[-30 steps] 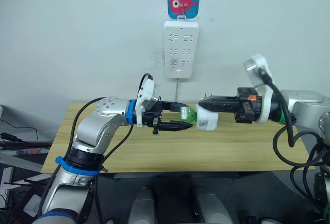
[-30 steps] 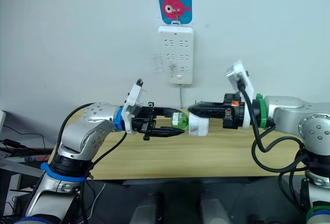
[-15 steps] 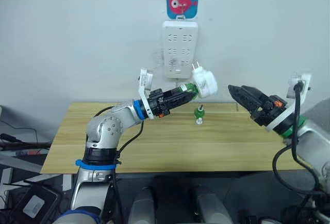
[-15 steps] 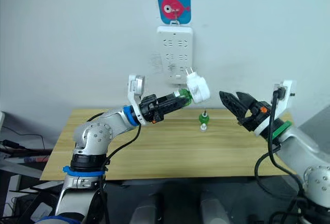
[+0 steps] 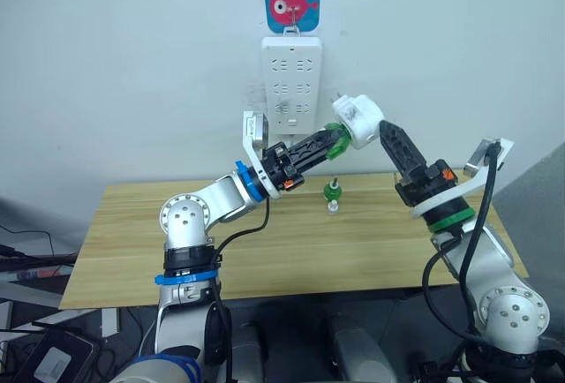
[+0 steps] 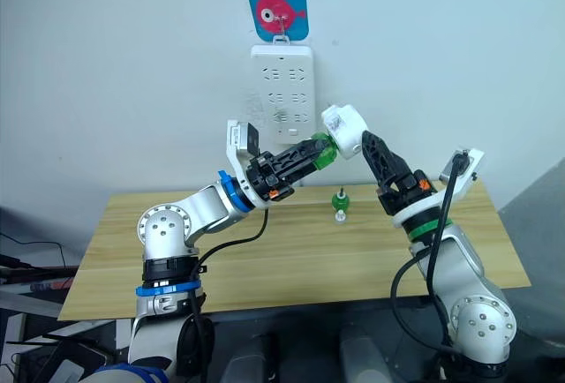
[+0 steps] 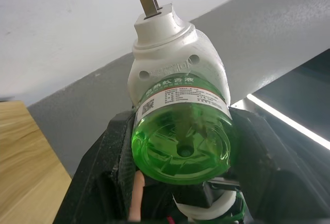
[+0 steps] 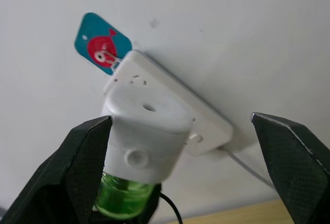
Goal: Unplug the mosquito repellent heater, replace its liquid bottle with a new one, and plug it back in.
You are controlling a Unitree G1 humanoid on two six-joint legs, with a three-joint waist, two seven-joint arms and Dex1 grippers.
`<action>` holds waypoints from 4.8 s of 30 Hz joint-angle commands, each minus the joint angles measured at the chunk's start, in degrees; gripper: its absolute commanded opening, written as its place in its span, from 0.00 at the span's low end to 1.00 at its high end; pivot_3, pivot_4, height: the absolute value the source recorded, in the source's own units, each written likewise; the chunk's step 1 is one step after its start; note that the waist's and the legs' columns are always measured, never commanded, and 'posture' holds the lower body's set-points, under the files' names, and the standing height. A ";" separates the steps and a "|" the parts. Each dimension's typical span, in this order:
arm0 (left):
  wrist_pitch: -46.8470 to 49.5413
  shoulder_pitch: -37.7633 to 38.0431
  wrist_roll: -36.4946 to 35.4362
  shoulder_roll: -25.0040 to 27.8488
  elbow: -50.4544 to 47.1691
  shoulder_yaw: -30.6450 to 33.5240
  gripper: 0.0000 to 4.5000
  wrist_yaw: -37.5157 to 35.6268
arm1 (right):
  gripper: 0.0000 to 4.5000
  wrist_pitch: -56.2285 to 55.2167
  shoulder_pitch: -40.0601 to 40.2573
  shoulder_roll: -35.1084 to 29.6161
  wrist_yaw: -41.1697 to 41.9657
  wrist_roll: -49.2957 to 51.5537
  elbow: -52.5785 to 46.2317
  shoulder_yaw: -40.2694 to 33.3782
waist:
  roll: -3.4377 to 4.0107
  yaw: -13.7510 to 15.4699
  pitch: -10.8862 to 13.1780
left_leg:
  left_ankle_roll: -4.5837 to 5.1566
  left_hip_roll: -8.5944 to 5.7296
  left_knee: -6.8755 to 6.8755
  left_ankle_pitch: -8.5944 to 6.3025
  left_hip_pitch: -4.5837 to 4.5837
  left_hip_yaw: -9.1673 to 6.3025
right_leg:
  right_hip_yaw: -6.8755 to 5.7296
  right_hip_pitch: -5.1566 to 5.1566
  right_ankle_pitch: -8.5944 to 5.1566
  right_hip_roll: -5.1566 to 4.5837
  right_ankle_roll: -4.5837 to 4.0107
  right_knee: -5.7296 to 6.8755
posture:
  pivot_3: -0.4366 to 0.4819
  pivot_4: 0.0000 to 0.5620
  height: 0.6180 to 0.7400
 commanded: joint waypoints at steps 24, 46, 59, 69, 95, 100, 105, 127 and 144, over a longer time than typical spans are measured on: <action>-2.48 2.63 -6.13 0.35 -4.19 -3.45 0.50 0.19 | 0.28 -0.24 -7.67 0.55 3.37 7.35 4.69 4.85 | 0.01 0.08 -0.07 | 0.00 -0.01 0.00 0.00 -0.01 0.01 | 0.00 0.00 0.01 -0.01 -0.01 -0.01 | 0.32 0.30 1.00; -1.94 2.99 -8.95 4.77 -2.66 -3.14 0.50 -0.58 | 1.00 -4.05 2.90 -2.84 0.31 4.98 -2.64 2.37 | 0.02 0.12 -0.09 | 0.00 -0.01 -0.01 0.00 0.00 0.02 | 0.02 0.00 0.00 -0.01 -0.01 0.01 | 0.31 0.31 1.00; -0.17 2.52 -10.36 3.88 -1.70 -5.00 0.50 -0.53 | 1.00 -5.69 1.51 -0.16 0.40 3.60 -3.49 7.52 | 0.01 -0.02 -0.09 | 0.00 -0.01 -0.01 0.00 0.00 0.02 | 0.02 0.00 0.00 -0.01 0.00 -0.02 | 0.28 0.32 1.00; -0.14 2.55 -12.06 3.66 -1.84 -5.43 0.50 -0.02 | 0.81 -5.82 0.23 0.41 3.07 3.74 -1.99 8.74 | 0.01 -0.05 -0.09 | 0.00 -0.01 -0.01 0.00 -0.01 0.01 | 0.02 0.00 0.00 -0.01 0.00 -0.03 | 0.29 0.32 1.00; -3.51 3.78 1.41 12.44 -8.69 -10.12 1.00 -11.01 | 0.67 -6.81 0.89 0.09 3.85 5.29 -1.86 8.46 | 0.02 -0.01 -0.10 | 0.00 0.01 -0.03 0.00 0.01 0.01 | 0.02 -0.01 0.00 0.01 -0.01 -0.03 | 0.30 0.31 1.00; -15.39 6.69 18.83 22.88 -14.08 -15.71 1.00 -23.04 | 0.67 -6.92 1.10 -1.85 3.93 1.80 -2.17 7.33 | 0.04 -0.17 -0.11 | 0.00 0.02 -0.09 0.00 0.01 0.06 | 0.06 -0.05 0.00 0.00 -0.01 -0.04 | 0.30 0.30 1.00; -36.93 7.50 38.49 25.39 -7.86 -16.27 1.00 -24.04 | 0.67 -4.57 -0.76 -10.41 4.72 -11.64 -4.12 7.85 | 0.03 0.17 -0.14 | -0.01 -0.03 -0.07 0.00 0.00 0.14 | 0.10 -0.06 0.00 -0.09 -0.03 -0.07 | 0.29 0.30 1.00; -63.10 -16.32 56.43 17.28 30.73 -14.35 1.00 -30.37 | 0.67 2.03 -2.15 -17.62 13.88 -36.28 -9.36 15.50 | -0.06 -0.22 -0.18 | 0.00 -0.04 -0.07 0.00 -0.05 0.16 | 0.08 -0.11 0.00 -0.08 0.00 -0.06 | 0.26 0.32 1.00; -66.09 -23.34 59.72 16.46 39.43 -13.19 0.51 -34.57 | 0.67 6.72 -8.48 -12.68 15.36 -41.03 -3.52 16.03 | -0.07 -0.95 -0.17 | 0.00 -0.05 -0.07 0.00 -0.07 0.07 | 0.01 -0.09 0.00 -0.07 0.00 -0.04 | 0.27 0.33 1.00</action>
